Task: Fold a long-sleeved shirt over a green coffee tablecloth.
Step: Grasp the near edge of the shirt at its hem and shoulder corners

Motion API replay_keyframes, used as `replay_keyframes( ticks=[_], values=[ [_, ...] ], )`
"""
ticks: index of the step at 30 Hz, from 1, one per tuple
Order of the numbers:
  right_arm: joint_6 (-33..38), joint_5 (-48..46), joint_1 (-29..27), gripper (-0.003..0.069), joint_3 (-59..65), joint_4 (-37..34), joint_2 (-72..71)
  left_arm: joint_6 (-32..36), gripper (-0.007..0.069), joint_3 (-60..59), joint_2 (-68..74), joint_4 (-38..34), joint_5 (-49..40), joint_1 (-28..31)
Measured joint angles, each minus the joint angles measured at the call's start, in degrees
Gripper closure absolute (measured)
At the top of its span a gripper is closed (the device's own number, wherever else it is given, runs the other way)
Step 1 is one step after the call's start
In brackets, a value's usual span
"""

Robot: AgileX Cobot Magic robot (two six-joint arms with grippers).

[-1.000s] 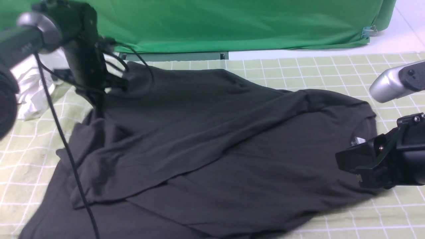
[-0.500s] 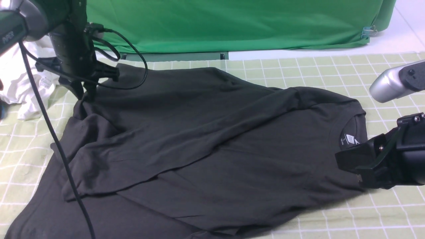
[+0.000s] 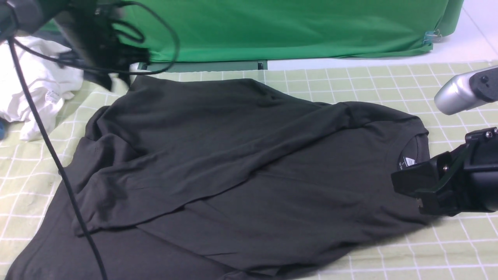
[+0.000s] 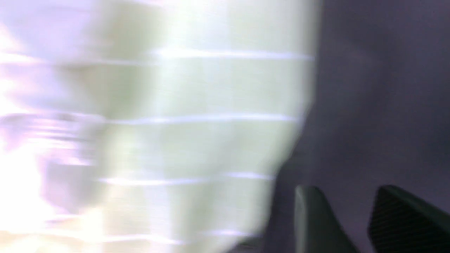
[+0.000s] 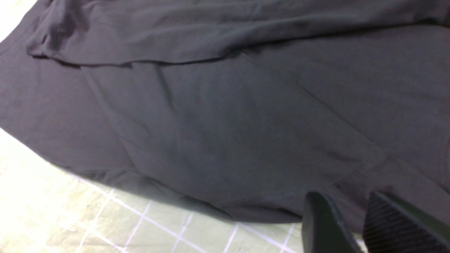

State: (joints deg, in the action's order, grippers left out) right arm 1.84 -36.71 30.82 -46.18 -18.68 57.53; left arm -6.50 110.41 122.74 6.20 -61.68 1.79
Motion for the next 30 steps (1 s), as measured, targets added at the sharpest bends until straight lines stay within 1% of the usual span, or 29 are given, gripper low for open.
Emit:
replay_keyframes(
  ticks=[2, 4, 5, 8, 10, 11, 13, 14, 15, 16, 18, 19, 22, 24, 25, 26, 28, 30],
  values=[
    [0.00, 0.00, 0.00, 0.0471, 0.00, 0.00, 0.00, -0.54, 0.0471, 0.26, 0.72, 0.15, 0.92, 1.44],
    [0.00, 0.00, 0.00, 0.0471, 0.00, 0.00, 0.00, -0.55, 0.0482, 0.27, 1.14, 0.00, 1.31, 1.89],
    [0.00, 0.00, 0.00, 0.0471, 0.00, 0.00, 0.00, -0.61, 0.0500, 0.27, 2.06, -1.52, 2.36, 3.22],
    [-0.05, 0.00, 0.00, 0.0471, 0.00, 0.00, 0.00, 0.48, 0.0484, 0.27, 3.92, -4.61, 3.16, 4.86],
    [-0.05, 0.00, 0.00, 0.0471, 0.00, 0.00, 0.00, 2.46, 0.0445, 0.27, 5.24, -7.41, 3.14, 5.61],
    [-0.05, 0.06, 0.00, 0.0471, 0.00, 0.00, 0.00, 3.28, 0.0408, 0.27, 5.87, -8.91, 3.02, 5.87],
    [-0.05, 0.06, 0.00, 0.0471, 0.00, 0.00, 0.00, 4.40, 0.0357, 0.27, 6.71, -10.96, 2.84, 6.10],
    [-0.05, 0.06, 0.00, 0.0471, 0.00, 0.00, 0.00, 5.21, 0.0295, 0.29, 7.23, -12.24, 2.76, 6.10],
    [-0.05, 0.06, 0.00, 0.0471, 0.00, 0.00, 0.00, 5.39, 0.0288, 0.29, 7.24, -12.37, 2.76, 6.10],
    [-0.05, 0.06, 0.00, 0.0470, 0.00, 0.00, 0.00, 5.72, 0.0237, 0.34, 7.65, -13.38, 2.65, 6.10],
    [-0.05, 0.06, 0.00, 0.0470, 0.00, 0.00, 0.00, 6.11, 0.0166, 0.41, 8.06, -14.13, 2.65, 6.10],
    [-0.05, 0.06, 0.00, 0.0470, 0.00, 0.00, 0.00, 6.11, 0.0166, 0.41, 8.18, -14.10, 2.65, 6.10],
    [-0.05, 0.06, 0.00, 0.0467, 0.00, 0.00, 0.00, 6.50, 0.0130, 0.67, 8.95, -14.57, 2.52, 6.10],
    [-0.05, 0.06, 0.00, 0.0467, 0.00, 0.00, 0.00, 6.98, 0.0140, 0.67, 9.33, -15.23, 2.52, 6.10],
    [-0.05, 0.06, 0.00, 0.0467, 0.00, 0.00, 0.00, 7.59, 0.0164, 0.74, 9.55, -15.97, 2.47, 6.10],
    [-0.05, 0.06, 0.00, 0.0467, 0.00, 0.00, 0.00, 7.76, 0.0169, 0.74, 9.62, -16.25, 2.47, 6.10],
    [-0.05, 0.06, 0.00, 0.0467, 0.00, 0.00, 0.00, 9.84, 0.0244, 0.74, 9.96, -18.14, 2.03, 6.10],
    [-0.05, 0.06, 0.00, 0.0466, 0.00, 0.00, 0.00, 14.49, 0.0401, 0.74, 10.36, -22.23, 0.67, 6.10]
  ],
)
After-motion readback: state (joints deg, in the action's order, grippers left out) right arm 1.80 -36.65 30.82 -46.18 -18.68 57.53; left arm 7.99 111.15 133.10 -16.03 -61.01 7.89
